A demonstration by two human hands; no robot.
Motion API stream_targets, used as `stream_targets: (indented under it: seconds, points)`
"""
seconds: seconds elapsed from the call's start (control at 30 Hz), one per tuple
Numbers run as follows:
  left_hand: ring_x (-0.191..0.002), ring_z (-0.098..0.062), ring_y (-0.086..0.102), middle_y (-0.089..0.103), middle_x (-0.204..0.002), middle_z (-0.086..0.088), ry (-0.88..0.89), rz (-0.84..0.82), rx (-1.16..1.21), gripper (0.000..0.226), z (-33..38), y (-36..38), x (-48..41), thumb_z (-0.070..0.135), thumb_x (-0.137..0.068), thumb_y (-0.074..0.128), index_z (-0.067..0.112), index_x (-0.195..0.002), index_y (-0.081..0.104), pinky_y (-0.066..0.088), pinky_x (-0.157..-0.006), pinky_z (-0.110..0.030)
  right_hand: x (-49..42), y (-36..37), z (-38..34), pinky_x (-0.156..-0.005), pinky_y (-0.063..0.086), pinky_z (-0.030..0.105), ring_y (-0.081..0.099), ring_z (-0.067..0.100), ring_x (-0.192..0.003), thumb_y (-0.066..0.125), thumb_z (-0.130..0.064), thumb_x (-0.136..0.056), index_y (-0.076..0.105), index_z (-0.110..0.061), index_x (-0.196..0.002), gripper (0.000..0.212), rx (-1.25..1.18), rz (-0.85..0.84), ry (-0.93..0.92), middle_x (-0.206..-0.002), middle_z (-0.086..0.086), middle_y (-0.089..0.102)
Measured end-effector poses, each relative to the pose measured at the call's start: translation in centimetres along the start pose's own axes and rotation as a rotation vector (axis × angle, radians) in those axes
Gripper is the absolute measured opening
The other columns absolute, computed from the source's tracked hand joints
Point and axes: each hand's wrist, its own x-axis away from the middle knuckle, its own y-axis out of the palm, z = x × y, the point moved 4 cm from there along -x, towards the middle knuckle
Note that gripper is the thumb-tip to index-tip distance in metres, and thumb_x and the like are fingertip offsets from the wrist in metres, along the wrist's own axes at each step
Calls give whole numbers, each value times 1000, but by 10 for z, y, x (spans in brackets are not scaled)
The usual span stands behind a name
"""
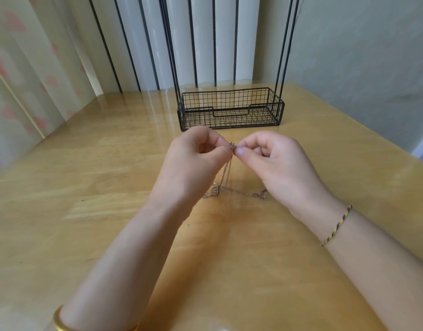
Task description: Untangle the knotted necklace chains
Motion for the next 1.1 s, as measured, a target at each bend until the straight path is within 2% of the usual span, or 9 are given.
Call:
stream_targets:
  seconds: [0.1,0.2,0.3,0.4,0.47,0.7,0.83,0.93,1.1]
  points:
    - [-62,-9,49,64,-75,-4,-35,1,-1,6,0,1,1,10,-85,61,9,-79,63,40,-51,-19,1,2,-2,-55,39,12,52,2,-57,60,-12,-89,63,-21,-78,15,-27,-7,-17,-63,-4,59]
    - [-63,-10,50,61,-65,5,-55,2,6,10,-1,2,1,11,-86,61,11,-76,63,41,-55,-24,3,3,-6,-64,44,7,60,-3,-64,59,-4,-89,66,-20,-85,17,-111,-32,-31,-71,-4,66]
    - [-63,-11,51,60,-65,5,-67,5,41,12,-2,2,1,9,-86,62,13,-74,62,43,-59,-27,3,2,-7,-69,48,14,64,6,-74,62,-5,-87,69,-20,-93,18,-143,-37,-35,-82,-1,70]
    - [-64,-11,52,59,-69,3,-74,6,62,11,-3,2,0,7,-86,63,14,-77,62,45,-61,-27,3,2,-7,-55,38,10,52,8,-61,64,-10,-87,69,-28,-94,20,-142,-31,-32,-77,-8,63]
    - [-63,-10,52,59,-68,3,-69,4,64,11,-3,2,-1,6,-85,64,15,-78,63,45,-61,-26,3,1,-6,-52,34,7,44,6,-61,64,-11,-87,69,-31,-95,22,-141,-22,-25,-77,-10,59]
    - [-59,-8,48,56,-64,5,-51,-18,53,13,-2,4,1,7,-86,64,16,-77,66,42,-57,-23,1,1,-4,-51,35,9,52,12,-72,63,-7,-87,70,-26,-100,24,-157,-6,-6,-82,-2,60]
    - [-62,-11,47,55,-63,4,-46,-26,49,16,-1,3,0,10,-87,65,18,-74,66,41,-59,-27,2,0,-6,-48,33,9,43,2,-53,59,-4,-87,67,-29,-104,31,-202,-49,-8,-81,4,58]
    - [-64,-10,48,56,-69,1,-27,-43,16,15,0,2,0,13,-87,65,19,-73,67,42,-59,-26,2,-2,-8,-47,34,8,47,-1,-49,59,-5,-87,69,-23,-94,22,-167,-35,-12,-81,8,62]
    - [-65,-13,46,54,-73,-6,0,-27,-11,12,1,0,0,14,-87,65,18,-76,66,40,-59,-27,1,-5,-5,-44,34,8,49,-6,-45,57,-6,-90,66,-15,-86,13,-178,3,37,-73,1,62]
